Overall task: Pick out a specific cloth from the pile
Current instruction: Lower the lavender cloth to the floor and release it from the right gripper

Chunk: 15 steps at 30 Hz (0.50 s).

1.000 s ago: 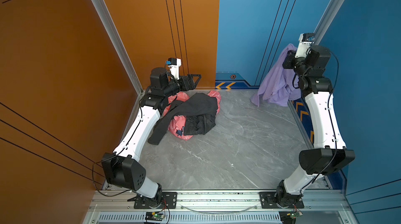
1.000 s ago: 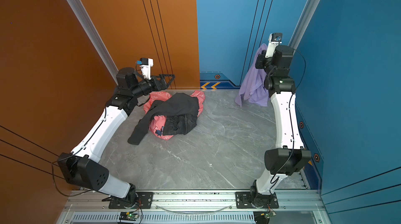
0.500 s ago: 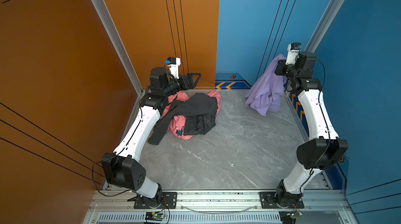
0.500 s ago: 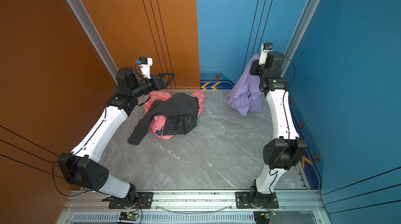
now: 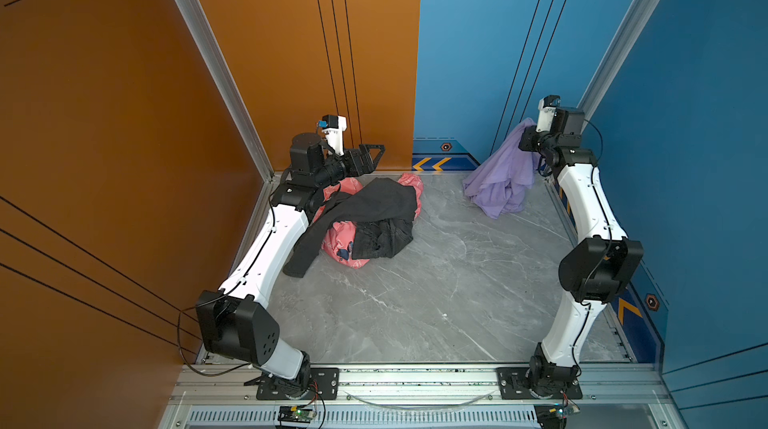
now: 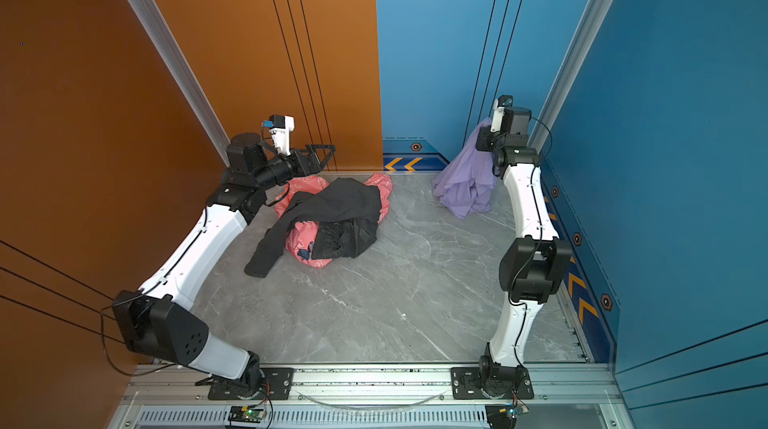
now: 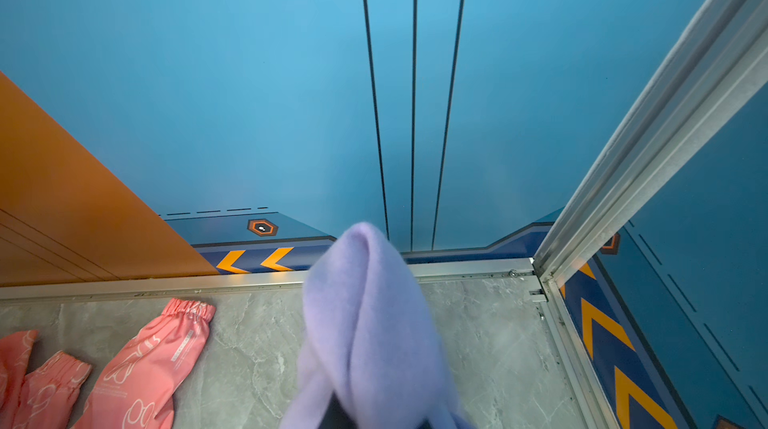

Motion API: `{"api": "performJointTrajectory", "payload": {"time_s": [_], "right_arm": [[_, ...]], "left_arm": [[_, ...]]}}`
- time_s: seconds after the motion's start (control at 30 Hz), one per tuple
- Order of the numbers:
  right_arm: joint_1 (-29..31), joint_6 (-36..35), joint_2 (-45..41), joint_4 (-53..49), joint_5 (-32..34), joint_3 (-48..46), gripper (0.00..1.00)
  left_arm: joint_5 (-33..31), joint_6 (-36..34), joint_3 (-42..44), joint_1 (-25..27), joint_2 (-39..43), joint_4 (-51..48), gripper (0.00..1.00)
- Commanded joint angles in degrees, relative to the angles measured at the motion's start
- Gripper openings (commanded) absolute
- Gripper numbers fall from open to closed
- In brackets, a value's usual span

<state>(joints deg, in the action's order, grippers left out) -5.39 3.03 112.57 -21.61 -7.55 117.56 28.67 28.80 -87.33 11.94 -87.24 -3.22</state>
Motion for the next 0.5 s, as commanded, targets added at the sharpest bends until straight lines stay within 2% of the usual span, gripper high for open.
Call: {"api": "performJointTrajectory", "payload": {"time_s": [0.0, 0.3, 0.47], "right_arm": [[-0.84, 0.99, -2.48, 0.99, 2.49, -4.82, 0.00], [-1.64, 1.36, -7.32, -2.52, 10.50, -23.16, 0.01], [-1.82, 2.35, -8.17, -7.17, 16.01, -28.93, 0.08]], "left_arm": [[-1.07, -0.04, 0.47, -0.41, 1.72, 0.91, 0.98], [-1.34, 0.21, 0.50, -0.67, 1.38, 0.87, 0.98], [-1.57, 0.74, 0.06, -0.54, 0.68, 0.94, 0.98]]}}
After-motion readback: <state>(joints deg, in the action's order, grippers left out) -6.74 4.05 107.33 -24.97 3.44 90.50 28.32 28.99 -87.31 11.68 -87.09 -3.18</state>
